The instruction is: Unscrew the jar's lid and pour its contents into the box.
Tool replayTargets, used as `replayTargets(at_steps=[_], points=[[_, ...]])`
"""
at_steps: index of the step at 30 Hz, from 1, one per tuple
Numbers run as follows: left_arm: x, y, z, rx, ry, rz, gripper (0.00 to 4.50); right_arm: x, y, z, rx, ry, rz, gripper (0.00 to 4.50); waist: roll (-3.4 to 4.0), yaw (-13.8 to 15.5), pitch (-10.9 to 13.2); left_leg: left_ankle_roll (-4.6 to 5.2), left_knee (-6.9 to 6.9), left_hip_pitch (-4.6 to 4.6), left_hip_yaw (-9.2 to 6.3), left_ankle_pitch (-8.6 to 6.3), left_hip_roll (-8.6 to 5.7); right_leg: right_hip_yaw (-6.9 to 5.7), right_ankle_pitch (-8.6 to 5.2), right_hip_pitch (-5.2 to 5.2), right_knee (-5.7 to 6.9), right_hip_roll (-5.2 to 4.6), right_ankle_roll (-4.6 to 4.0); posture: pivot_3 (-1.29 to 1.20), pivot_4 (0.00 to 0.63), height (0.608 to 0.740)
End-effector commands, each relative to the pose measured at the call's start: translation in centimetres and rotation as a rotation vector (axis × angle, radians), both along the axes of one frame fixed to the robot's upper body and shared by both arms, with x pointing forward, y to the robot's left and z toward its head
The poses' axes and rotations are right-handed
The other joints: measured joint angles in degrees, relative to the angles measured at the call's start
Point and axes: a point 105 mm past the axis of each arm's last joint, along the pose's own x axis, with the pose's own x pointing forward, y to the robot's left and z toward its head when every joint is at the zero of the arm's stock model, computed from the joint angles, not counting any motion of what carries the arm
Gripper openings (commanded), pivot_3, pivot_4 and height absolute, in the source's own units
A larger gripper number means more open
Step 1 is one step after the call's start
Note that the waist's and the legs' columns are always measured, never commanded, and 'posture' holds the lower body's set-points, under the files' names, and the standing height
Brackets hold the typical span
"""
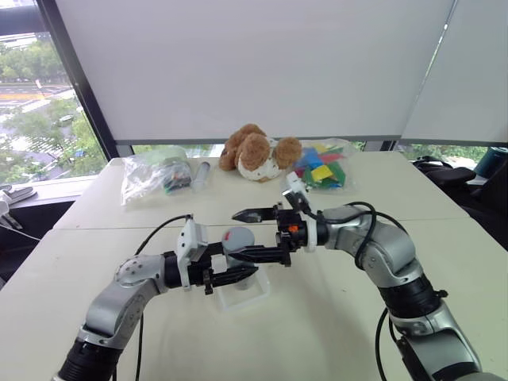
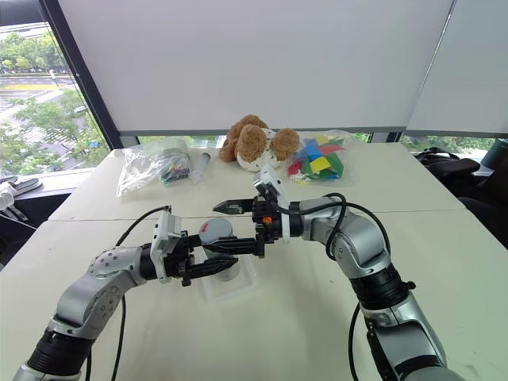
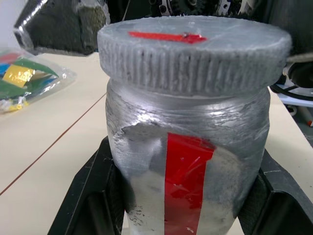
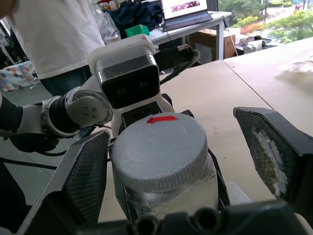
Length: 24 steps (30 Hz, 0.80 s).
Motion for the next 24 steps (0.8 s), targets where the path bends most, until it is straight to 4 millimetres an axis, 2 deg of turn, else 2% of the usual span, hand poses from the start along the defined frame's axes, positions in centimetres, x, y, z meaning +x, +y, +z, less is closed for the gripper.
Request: replayTargets(at_steps=[1,3,7,10,14,17,19,20,21,22,24], points=[[-0.5,-0.2,1.2,-0.015,-0.054,-0.016,2.17,-0.4,0.5,1.4,0.014,-0.058,0.022,3.15,0.0,-0.02,0.0,0.0,0.0,0.0,0.0,0.0,0.0,0.0,0.0,0.0,0.0,0.0,0.0,0.0,0.15,0.74],[-0.5,-0.2,1.2,-0.015,-0.054,-0.016,2.17,-0.4,0.5,1.3,0.013,-0.058,0.023,2.24,0.0,0.0,0.0,0.0,-0.01,0.0,0.0,0.0,0.0,0.0,0.0,0.0,0.0,0.0,0.0,0.0,0.15,0.74],[-0.5,-0.1,1.2,-0.014,-0.053,-0.013,2.17,-1.0,0.3,2.0,0.074,-0.03,0.065,2.24,0.0,-0.01,0.0,0.0,0.0,0.0,0.0,0.0,0.0,0.0,0.0,0.0,0.0,0.0,0.0,0.0,0.15,0.74],[-0.5,0.3,1.1,-0.006,-0.047,-0.008,2.17,-1.9,-0.7,4.0,0.232,0.071,0.122,2.24,0.0,0.01,0.0,0.0,-0.01,0.0,0.0,0.0,0.0,0.0,0.0,0.0,0.0,0.0,0.0,0.0,0.15,0.74],[-0.4,1.5,1.0,0.019,-0.025,-0.001,2.17,-2.7,-3.1,5.3,0.353,0.203,0.15,2.24,0.03,0.06,0.02,0.0,-0.01,-0.01,-0.02,0.0,-0.01,0.01,0.0,0.0,0.0,-0.02,0.0,0.0,0.15,0.74],[-0.1,2.4,1.3,0.03,-0.012,0.008,2.17,-2.3,-5.8,5.4,0.404,0.276,0.073,2.24,0.02,0.35,0.01,0.0,0.0,-0.01,-0.03,0.0,-0.01,0.0,-0.01,0.03,-0.02,-0.04,-0.02,0.0,0.15,0.74],[0.2,2.8,1.9,0.014,-0.017,0.025,2.17,-1.1,-7.9,4.2,0.38,0.243,-0.078,2.24,0.03,0.35,0.02,0.01,0.0,-0.04,-0.03,0.0,-0.04,-0.01,-0.02,0.04,-0.08,-0.09,-0.04,0.0,0.15,0.74],[0.5,3.1,2.3,0.008,-0.028,0.039,2.17,0.6,-10.4,2.3,0.33,0.163,-0.262,2.24,0.01,0.42,0.02,0.01,0.0,-0.05,-0.01,0.0,-0.04,-0.01,-0.02,0.04,-0.11,-0.1,-0.04,0.0,0.15,0.74],[0.7,3.4,2.5,0.004,-0.036,0.049,2.17,1.3,-12.3,0.8,0.268,0.098,-0.377,2.24,-0.01,0.63,0.01,0.01,0.0,-0.07,-0.01,-0.01,-0.05,-0.02,-0.02,0.05,-0.16,-0.1,-0.03,0.0,0.15,0.74],[0.8,3.6,2.7,0.002,-0.036,0.056,2.17,2.3,-15.5,-1.6,0.186,0.013,-0.521,2.24,-0.01,0.91,0.0,0.02,0.0,-0.08,-0.01,-0.01,-0.05,-0.07,-0.02,0.08,-0.23,-0.08,0.0,0.0,0.15,0.74],[1.0,4.1,3.0,-0.002,-0.022,0.06,2.17,3.2,-20.5,-4.9,0.116,-0.069,-0.724,2.24,-0.02,1.41,0.01,0.04,-0.01,-0.1,0.09,-0.02,-0.08,-0.09,-0.03,0.15,-0.36,-0.08,0.08,0.0,0.15,0.74]])
